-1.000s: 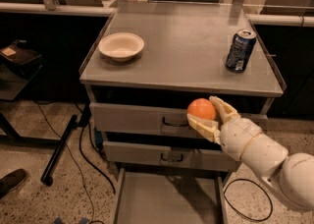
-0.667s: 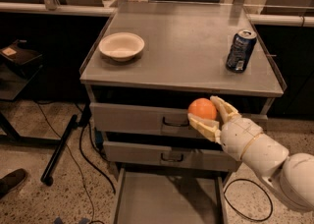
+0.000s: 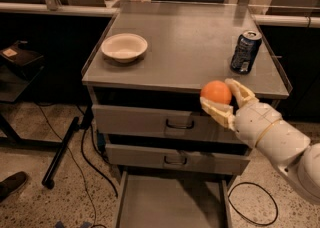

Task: Pick orange from bottom drawer and place on counter

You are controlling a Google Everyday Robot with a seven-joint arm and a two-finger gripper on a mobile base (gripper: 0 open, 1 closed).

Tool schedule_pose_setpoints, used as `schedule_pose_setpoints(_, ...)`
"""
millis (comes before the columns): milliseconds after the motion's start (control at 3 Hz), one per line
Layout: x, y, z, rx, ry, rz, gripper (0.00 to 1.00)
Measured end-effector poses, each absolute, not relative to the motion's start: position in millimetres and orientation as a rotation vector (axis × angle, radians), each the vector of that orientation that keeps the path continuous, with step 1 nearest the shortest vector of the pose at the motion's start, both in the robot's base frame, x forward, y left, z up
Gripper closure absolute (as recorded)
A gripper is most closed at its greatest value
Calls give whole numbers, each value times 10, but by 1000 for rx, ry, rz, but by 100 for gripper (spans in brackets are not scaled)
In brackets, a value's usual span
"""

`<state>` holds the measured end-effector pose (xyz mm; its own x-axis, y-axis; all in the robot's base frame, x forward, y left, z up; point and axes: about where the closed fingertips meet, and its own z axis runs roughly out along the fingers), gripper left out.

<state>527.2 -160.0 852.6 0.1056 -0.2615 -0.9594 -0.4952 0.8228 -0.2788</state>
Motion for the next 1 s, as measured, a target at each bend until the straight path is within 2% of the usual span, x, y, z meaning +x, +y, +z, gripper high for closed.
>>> schedule_pose_setpoints(333,5410,-1582,8971,-667,1420,164,100)
schedule_pose_setpoints(667,5432,-1620,9027,-659,1414,159,100)
schedule_pose_setpoints(1000,5736,-1458,9197,-715,1395,162,100)
